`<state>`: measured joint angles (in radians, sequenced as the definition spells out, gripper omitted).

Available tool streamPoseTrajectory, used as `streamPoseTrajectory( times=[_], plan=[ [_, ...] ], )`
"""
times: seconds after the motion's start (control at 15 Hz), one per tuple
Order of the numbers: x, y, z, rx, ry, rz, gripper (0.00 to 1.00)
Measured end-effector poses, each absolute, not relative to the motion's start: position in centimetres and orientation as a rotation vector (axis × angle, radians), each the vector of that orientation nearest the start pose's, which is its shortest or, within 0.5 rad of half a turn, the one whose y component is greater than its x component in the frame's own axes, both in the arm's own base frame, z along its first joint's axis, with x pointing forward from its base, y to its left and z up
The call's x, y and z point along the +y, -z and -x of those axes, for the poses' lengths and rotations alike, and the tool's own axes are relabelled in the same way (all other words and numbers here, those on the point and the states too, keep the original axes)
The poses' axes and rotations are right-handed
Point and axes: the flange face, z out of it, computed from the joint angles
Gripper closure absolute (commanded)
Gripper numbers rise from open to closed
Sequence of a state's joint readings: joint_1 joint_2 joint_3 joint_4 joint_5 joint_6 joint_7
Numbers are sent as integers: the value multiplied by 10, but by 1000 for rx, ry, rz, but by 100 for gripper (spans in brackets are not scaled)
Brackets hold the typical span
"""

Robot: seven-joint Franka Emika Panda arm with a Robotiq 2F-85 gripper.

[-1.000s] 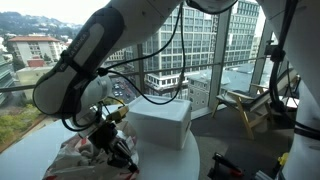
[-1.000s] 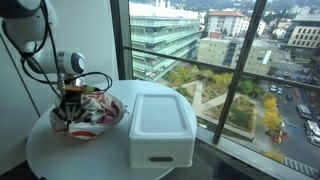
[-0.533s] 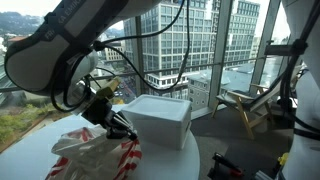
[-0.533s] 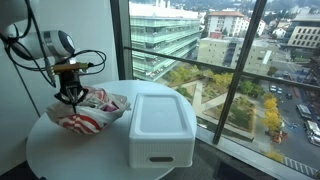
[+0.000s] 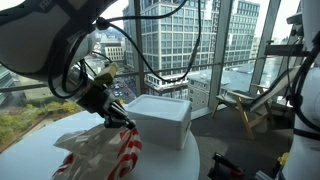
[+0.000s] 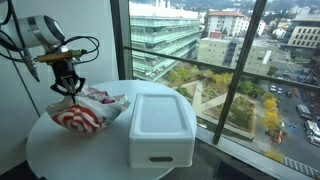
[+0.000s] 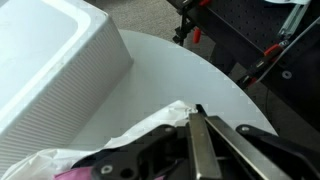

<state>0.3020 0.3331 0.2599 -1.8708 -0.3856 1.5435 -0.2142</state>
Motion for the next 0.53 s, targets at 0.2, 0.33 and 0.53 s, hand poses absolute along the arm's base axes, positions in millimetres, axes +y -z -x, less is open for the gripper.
streamPoseTrajectory(
  times=[0.2, 0.33, 0.53],
  plan=[
    [251, -264, -474, -1612, -1029, 2919, 100],
    [259, -233, -462, -1732, -957, 2824, 100],
    [268, -213, -448, -1852, -864, 2760, 100]
  ],
)
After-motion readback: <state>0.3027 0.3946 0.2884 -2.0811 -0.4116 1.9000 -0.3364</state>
